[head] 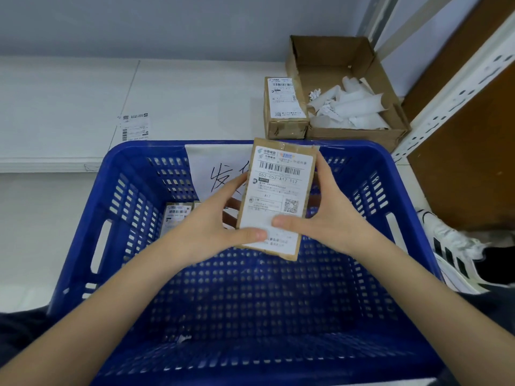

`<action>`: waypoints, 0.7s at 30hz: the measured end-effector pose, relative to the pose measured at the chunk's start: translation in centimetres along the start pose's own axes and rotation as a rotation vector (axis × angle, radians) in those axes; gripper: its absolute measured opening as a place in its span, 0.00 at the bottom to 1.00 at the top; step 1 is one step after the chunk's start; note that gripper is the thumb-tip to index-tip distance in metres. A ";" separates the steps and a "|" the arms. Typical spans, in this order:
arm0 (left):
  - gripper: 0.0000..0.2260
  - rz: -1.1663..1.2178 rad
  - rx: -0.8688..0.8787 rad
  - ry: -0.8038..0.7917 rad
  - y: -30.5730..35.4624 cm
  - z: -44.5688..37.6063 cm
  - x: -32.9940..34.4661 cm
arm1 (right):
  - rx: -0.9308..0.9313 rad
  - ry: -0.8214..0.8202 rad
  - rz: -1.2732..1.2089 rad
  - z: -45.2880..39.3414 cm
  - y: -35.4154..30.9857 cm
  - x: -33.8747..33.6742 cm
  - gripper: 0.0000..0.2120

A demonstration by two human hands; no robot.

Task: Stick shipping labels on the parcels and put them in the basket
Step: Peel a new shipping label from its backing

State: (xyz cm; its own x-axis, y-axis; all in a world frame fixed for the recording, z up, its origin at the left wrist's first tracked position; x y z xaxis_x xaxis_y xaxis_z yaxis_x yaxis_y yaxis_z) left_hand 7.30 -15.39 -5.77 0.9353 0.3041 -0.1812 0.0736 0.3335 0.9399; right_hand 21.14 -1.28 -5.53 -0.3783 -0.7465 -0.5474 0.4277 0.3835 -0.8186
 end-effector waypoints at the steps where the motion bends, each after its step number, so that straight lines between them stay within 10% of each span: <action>1: 0.46 -0.001 0.012 -0.001 0.0 0.0 0.3 | -0.014 0.010 0.044 0.0 0.0 0.0 0.61; 4: 0.46 0.015 0.011 -0.002 -0.3 0.0 0.5 | -0.026 0.071 0.028 0.2 -0.1 -0.3 0.56; 12: 0.45 -0.051 -0.009 -0.036 -0.8 0.3 0.8 | -0.040 0.154 0.000 0.3 -0.9 -1.9 0.04; 21: 0.43 -0.059 0.011 -0.008 -0.1 0.6 0.5 | -0.043 0.244 -0.029 0.4 -0.8 -1.7 0.11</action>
State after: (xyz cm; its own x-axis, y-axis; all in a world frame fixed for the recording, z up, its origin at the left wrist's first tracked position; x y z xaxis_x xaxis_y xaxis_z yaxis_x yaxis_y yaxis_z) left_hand 7.97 -15.76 -5.77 0.9318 0.2776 -0.2338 0.1320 0.3409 0.9308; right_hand 21.77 -0.50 -3.89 -0.5794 -0.6057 -0.5454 0.3807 0.3905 -0.8382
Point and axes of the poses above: each hand's wrist, its own z-axis away from the middle knuckle, its own x-axis out of the palm, y = z × x, the point moved 3 cm from there along -z, towards the middle knuckle, and after that the axes turned 10 degrees about z, right-handed, at the moved point
